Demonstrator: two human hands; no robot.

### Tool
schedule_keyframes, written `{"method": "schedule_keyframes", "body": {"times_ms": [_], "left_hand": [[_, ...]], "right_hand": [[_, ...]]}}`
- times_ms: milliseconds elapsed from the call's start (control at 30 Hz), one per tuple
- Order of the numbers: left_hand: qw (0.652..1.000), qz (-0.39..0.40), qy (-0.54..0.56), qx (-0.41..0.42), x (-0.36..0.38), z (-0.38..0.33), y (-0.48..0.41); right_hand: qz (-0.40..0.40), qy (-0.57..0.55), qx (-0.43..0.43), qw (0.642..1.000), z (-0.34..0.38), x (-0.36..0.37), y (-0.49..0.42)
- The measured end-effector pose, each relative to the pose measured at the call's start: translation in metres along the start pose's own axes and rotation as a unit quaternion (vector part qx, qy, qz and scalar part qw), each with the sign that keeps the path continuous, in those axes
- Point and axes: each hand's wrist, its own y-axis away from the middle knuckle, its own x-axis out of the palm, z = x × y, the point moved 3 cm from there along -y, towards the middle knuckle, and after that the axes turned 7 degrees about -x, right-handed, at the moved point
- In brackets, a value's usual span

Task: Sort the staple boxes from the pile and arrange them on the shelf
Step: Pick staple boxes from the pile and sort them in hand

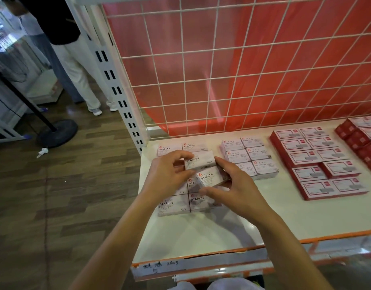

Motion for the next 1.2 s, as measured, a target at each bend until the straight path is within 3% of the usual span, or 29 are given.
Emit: {"method": "schedule_keyframes", "body": {"times_ms": [167, 333, 533, 800, 1200], "left_hand": [[0.996, -0.051, -0.068, 0.033, 0.002, -0.004, -0.005], [0.992, -0.054, -0.102, 0.049, 0.002, -0.006, -0.013], [0.989, -0.076, -0.12, 0.041, -0.006, -0.008, -0.04], [0.972, -0.049, -0.221, 0.063, -0.001, -0.002, -0.088], [0.966, 0.026, -0.247, 0.077, -0.003, 0.007, -0.094]], "right_hand": [[0.011, -0.042, 0.005, 0.999, -0.006, 0.003, -0.005], [0.01, -0.041, 0.012, 0.999, -0.004, 0.0, -0.009], [0.008, 0.081, 0.019, 0.997, -0.014, 0.0, -0.01], [-0.023, 0.15, 0.0, 0.988, -0.018, -0.006, -0.017], [-0.032, 0.155, 0.007, 0.987, -0.021, -0.01, -0.025]]}}
